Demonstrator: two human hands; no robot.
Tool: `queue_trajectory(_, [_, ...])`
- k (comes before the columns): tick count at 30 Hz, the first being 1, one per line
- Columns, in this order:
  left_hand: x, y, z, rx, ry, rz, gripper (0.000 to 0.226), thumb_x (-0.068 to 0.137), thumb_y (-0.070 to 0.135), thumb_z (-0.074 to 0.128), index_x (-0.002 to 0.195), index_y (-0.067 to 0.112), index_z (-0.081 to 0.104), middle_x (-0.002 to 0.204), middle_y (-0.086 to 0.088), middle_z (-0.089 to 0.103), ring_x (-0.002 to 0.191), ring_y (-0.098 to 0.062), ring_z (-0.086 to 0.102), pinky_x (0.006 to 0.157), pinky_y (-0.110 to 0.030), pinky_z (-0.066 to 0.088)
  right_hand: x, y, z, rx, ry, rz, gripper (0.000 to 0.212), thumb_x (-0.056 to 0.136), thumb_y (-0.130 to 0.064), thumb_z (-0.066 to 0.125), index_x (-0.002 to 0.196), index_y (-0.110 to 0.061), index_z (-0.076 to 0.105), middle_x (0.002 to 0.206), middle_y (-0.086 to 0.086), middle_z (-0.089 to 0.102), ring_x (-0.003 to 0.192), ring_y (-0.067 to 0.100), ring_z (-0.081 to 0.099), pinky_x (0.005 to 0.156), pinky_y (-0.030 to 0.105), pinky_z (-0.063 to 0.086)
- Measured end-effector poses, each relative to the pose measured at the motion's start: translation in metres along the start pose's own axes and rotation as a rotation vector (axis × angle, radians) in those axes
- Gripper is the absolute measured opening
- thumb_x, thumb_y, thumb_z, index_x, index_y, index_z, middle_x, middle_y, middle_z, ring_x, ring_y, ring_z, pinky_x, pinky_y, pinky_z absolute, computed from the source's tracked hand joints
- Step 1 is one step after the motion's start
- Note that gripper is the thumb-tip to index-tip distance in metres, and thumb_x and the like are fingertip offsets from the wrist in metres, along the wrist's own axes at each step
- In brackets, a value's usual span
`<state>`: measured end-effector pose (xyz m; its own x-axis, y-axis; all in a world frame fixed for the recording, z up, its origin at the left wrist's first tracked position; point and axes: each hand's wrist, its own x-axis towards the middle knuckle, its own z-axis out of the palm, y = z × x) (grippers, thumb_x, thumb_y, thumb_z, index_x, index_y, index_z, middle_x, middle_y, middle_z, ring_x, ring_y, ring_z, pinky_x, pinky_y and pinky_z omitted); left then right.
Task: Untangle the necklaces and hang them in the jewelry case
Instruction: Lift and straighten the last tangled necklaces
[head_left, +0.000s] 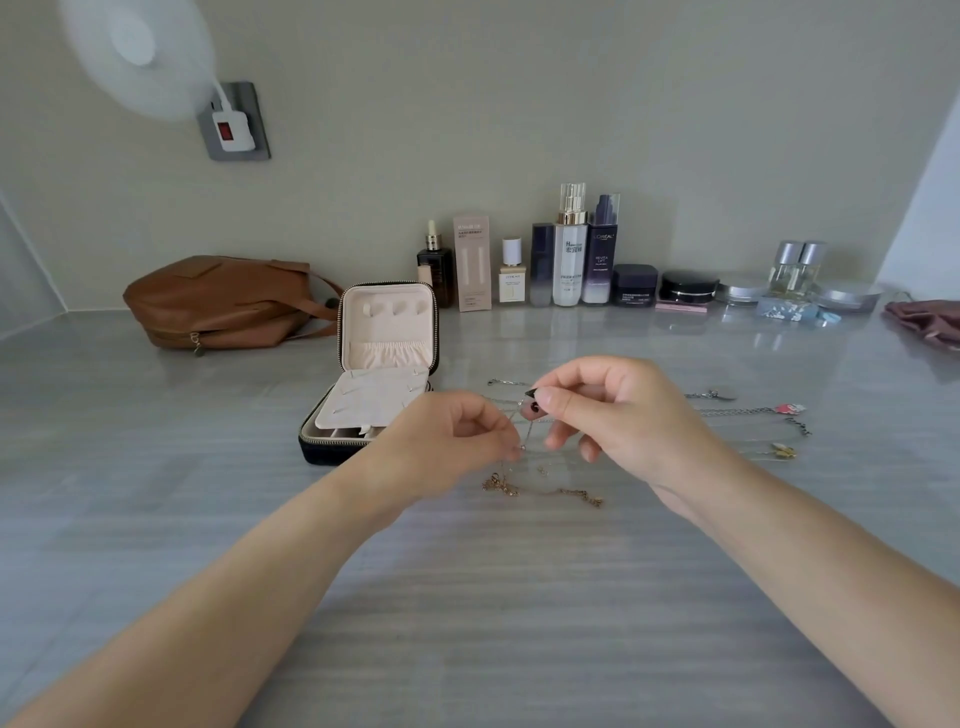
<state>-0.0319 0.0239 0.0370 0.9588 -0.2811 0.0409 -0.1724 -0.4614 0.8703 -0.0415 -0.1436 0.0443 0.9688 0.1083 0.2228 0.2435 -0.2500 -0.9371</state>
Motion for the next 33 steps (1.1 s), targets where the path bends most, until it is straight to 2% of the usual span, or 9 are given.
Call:
queue_trajectory(4, [0.002, -0.001, -0.001, -0.017, -0.011, -0.015, 0.008, 0.083, 0.015, 0.061, 0.085, 0.022, 0.065, 0.066, 0.009, 0.065, 0.048, 0.008, 0.05, 0.044, -0.007, 0.034, 0.001, -0.001, -0.002, 0.022, 0.017, -0.003, 0.011, 0.085, -0.013, 0.061, 0.077, -0.02, 0.066, 0.071, -0.003, 0.073, 0.053, 0.007, 0.062, 0.044, 0.02, 0.04])
queue_trajectory(8, [0.001, -0.002, 0.002, -0.061, -0.044, 0.017, 0.014, 0.085, 0.024, 0.061, 0.098, 0.026, 0.066, 0.052, 0.013, 0.05, 0.054, -0.005, 0.044, 0.053, -0.017, 0.034, 0.001, -0.002, -0.002, 0.023, 0.013, -0.019, 0.01, 0.084, -0.013, 0.063, 0.078, -0.02, 0.068, 0.068, -0.002, 0.072, 0.054, 0.007, 0.061, 0.045, 0.02, 0.04])
queue_trajectory(10, [-0.001, 0.001, 0.005, -0.083, -0.065, 0.041, 0.014, 0.087, 0.027, 0.058, 0.094, 0.024, 0.069, 0.044, 0.014, 0.045, 0.054, -0.008, 0.037, 0.056, -0.023, 0.031, 0.002, -0.003, -0.002, 0.022, 0.01, -0.027, 0.01, 0.083, -0.013, 0.063, 0.078, -0.02, 0.068, 0.067, -0.003, 0.072, 0.053, 0.006, 0.06, 0.045, 0.02, 0.04])
queue_trajectory(12, [-0.001, 0.002, 0.004, -0.077, -0.064, 0.04, 0.017, 0.088, 0.028, 0.056, 0.082, 0.021, 0.071, 0.04, 0.015, 0.046, 0.054, -0.009, 0.035, 0.057, -0.023, 0.032, 0.003, -0.003, -0.003, 0.039, 0.031, -0.034, 0.011, 0.084, -0.012, 0.062, 0.078, -0.019, 0.067, 0.066, -0.003, 0.071, 0.052, 0.006, 0.059, 0.045, 0.019, 0.04])
queue_trajectory(15, [0.0, 0.003, 0.0, -0.095, -0.073, 0.029, 0.024, 0.086, 0.031, 0.058, 0.068, 0.02, 0.07, 0.043, 0.013, 0.044, 0.055, -0.012, 0.037, 0.054, -0.022, 0.033, 0.004, -0.005, -0.007, 0.075, 0.081, -0.037, 0.012, 0.085, -0.012, 0.061, 0.077, -0.019, 0.067, 0.063, -0.004, 0.07, 0.05, 0.004, 0.057, 0.044, 0.018, 0.041])
queue_trajectory(20, [0.001, 0.001, -0.009, -0.176, -0.081, 0.044, 0.032, 0.085, 0.031, 0.057, 0.056, 0.019, 0.066, 0.048, 0.006, 0.04, 0.05, -0.01, 0.037, 0.051, -0.02, 0.032, 0.007, -0.005, -0.01, 0.139, 0.137, -0.032, 0.012, 0.086, -0.01, 0.059, 0.078, -0.017, 0.066, 0.063, -0.003, 0.069, 0.048, 0.004, 0.056, 0.043, 0.018, 0.039])
queue_trajectory(24, [0.002, 0.001, -0.014, -0.222, -0.053, 0.034, 0.033, 0.085, 0.031, 0.058, 0.054, 0.018, 0.064, 0.051, 0.004, 0.04, 0.048, -0.008, 0.036, 0.05, -0.02, 0.03, 0.008, -0.006, -0.015, 0.211, 0.19, -0.011, 0.011, 0.086, -0.011, 0.059, 0.078, -0.015, 0.065, 0.064, -0.003, 0.067, 0.047, 0.004, 0.053, 0.042, 0.018, 0.037])
queue_trajectory(30, [0.0, 0.001, -0.018, -0.274, -0.059, 0.027, 0.031, 0.077, 0.037, 0.061, 0.053, 0.019, 0.066, 0.058, 0.0, 0.042, 0.054, -0.009, 0.039, 0.054, -0.023, 0.031, 0.006, -0.007, -0.022, 0.222, 0.226, 0.002, 0.01, 0.086, -0.01, 0.059, 0.078, -0.012, 0.066, 0.066, -0.002, 0.067, 0.048, 0.006, 0.052, 0.043, 0.019, 0.037])
queue_trajectory(33, [-0.002, 0.002, -0.019, -0.291, -0.112, 0.058, 0.028, 0.071, 0.042, 0.059, 0.055, 0.022, 0.07, 0.058, 0.003, 0.05, 0.069, -0.013, 0.045, 0.054, -0.021, 0.031, 0.008, -0.013, -0.022, 0.207, 0.234, 0.014, 0.011, 0.086, -0.011, 0.059, 0.078, -0.013, 0.066, 0.067, -0.001, 0.067, 0.048, 0.006, 0.052, 0.042, 0.018, 0.037])
